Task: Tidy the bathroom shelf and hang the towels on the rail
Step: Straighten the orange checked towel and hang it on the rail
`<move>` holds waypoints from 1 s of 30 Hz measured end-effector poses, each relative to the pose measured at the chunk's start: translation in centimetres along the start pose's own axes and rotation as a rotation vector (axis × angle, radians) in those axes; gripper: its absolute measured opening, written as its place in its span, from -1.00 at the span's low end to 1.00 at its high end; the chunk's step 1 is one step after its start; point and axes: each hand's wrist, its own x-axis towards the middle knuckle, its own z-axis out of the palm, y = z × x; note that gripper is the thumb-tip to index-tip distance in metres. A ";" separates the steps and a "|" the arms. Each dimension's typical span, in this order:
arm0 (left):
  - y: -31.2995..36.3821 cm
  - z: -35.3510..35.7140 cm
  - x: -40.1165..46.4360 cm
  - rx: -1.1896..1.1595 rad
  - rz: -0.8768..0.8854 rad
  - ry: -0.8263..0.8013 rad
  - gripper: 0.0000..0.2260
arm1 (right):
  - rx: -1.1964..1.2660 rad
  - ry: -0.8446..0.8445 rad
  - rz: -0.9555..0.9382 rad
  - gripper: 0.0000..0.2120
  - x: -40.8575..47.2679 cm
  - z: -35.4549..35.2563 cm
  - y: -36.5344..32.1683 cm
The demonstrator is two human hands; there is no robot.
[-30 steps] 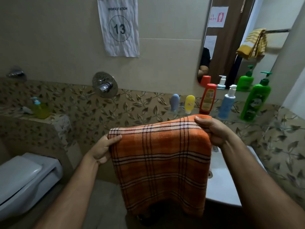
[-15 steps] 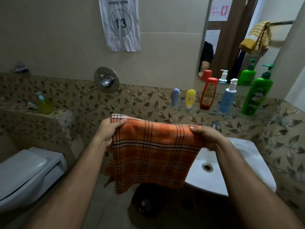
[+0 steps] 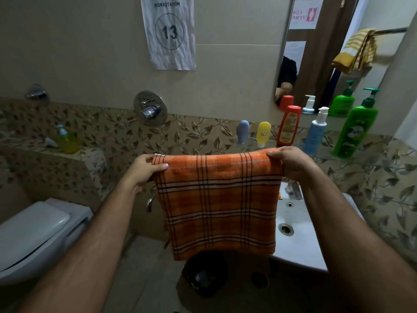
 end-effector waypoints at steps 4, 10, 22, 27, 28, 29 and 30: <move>1.2 1.8 -0.2 -0.212 0.014 0.132 -0.43 | 0.071 0.081 -0.150 -0.46 0.9 -0.6 -0.9; 2.9 1.4 0.2 -0.043 0.110 0.003 -0.28 | -0.083 -0.055 -0.192 -0.26 0.8 -1.1 -0.3; 4.6 2.5 2.0 0.161 0.311 0.173 -0.37 | -0.154 -0.130 -0.172 -0.28 1.7 -1.5 -1.5; 2.3 2.5 2.2 -0.044 0.124 0.229 -0.39 | -0.156 -0.023 -0.160 -0.35 2.3 0.0 -0.3; 2.3 2.3 2.3 -0.062 0.111 0.231 -0.40 | -0.180 -0.007 -0.179 -0.36 2.2 0.1 -0.6; 2.5 2.1 2.5 -0.068 0.105 0.234 -0.40 | -0.214 0.016 -0.208 -0.37 2.1 0.2 -0.9; 2.9 1.9 2.7 -0.076 0.094 0.240 -0.41 | -0.245 0.042 -0.246 -0.39 1.9 0.3 -1.2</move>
